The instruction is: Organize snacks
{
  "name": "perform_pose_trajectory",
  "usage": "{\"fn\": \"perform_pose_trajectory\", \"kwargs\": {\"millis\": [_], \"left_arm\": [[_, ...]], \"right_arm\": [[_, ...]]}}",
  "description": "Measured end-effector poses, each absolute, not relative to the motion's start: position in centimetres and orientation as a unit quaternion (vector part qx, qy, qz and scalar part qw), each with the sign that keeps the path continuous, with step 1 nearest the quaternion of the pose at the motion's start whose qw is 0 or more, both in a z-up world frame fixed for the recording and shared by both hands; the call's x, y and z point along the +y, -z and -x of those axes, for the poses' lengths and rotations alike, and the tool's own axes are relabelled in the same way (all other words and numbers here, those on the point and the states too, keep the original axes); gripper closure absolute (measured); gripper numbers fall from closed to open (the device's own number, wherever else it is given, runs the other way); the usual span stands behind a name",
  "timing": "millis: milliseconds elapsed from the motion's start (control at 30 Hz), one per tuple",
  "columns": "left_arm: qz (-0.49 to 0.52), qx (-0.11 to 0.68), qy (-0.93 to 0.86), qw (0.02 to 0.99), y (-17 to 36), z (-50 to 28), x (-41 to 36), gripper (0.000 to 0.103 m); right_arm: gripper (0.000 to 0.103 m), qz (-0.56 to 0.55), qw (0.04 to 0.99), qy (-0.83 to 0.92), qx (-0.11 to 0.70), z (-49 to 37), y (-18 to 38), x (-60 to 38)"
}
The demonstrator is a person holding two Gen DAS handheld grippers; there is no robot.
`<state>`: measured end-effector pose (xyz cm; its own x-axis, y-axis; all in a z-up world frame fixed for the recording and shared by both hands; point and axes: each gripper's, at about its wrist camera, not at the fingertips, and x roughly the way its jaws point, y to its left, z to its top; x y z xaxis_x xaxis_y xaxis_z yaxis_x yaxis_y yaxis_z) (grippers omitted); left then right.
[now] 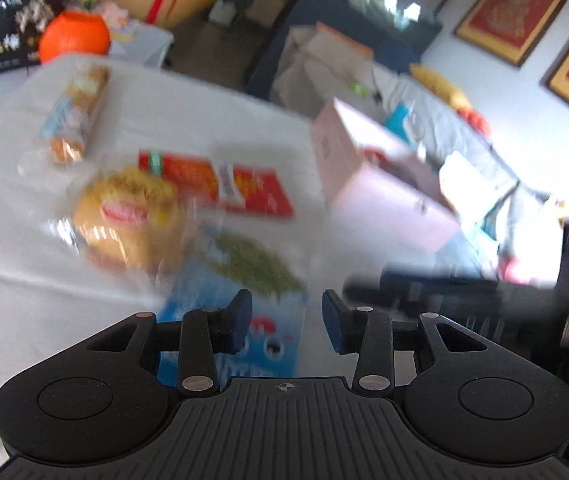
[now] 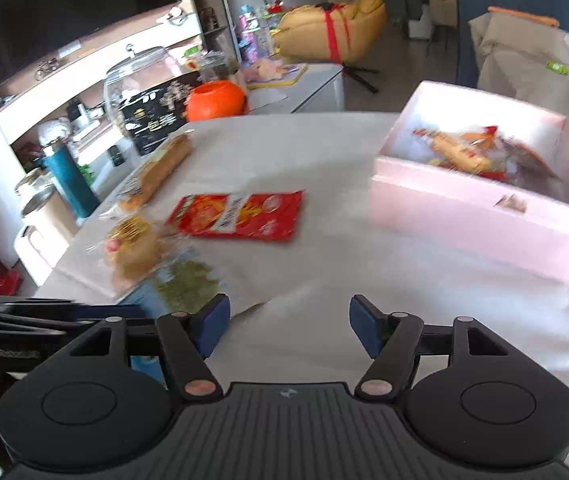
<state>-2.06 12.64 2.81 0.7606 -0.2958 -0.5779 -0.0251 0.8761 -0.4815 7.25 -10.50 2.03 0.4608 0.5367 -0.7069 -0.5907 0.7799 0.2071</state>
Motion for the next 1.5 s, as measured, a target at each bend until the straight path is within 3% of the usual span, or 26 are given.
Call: {"fn": "perform_pose_trajectory", "kwargs": {"millis": [133, 333, 400, 567, 1067, 1367, 1500], "left_arm": [[0.224, 0.282, -0.031, 0.932, -5.0, 2.8, 15.6, 0.060], [0.267, 0.298, -0.107, 0.910, -4.4, 2.7, 19.0, 0.060], [0.269, 0.305, -0.110, 0.907, -3.9, 2.6, 19.1, 0.060], [0.279, 0.312, -0.120, 0.900, -3.3, 2.4, 19.1, 0.060], [0.273, 0.320, -0.121, 0.899, -2.1, -1.7, 18.9, 0.059], [0.240, 0.335, -0.052, 0.909, -3.6, 0.3, 16.8, 0.059], [0.238, 0.388, -0.015, 0.891, -2.6, 1.8, 15.7, 0.061]], "right_arm": [[0.033, 0.047, 0.847, -0.337, 0.408, -5.8, -1.4, -9.7], [0.032, 0.025, 0.825, -0.350, 0.443, -5.6, -0.3, -4.5], [0.019, 0.019, 0.832, -0.329, 0.446, -5.8, -0.1, -2.5], [0.013, 0.071, 0.857, -0.305, 0.410, -4.9, 0.6, 0.5], [0.014, 0.061, 0.884, -0.243, 0.395, -6.5, 0.8, -11.3], [0.014, 0.035, 0.862, -0.313, 0.397, -5.0, -0.6, -9.0], [0.014, 0.038, 0.869, -0.301, 0.391, -5.4, -1.0, -9.4]]}}
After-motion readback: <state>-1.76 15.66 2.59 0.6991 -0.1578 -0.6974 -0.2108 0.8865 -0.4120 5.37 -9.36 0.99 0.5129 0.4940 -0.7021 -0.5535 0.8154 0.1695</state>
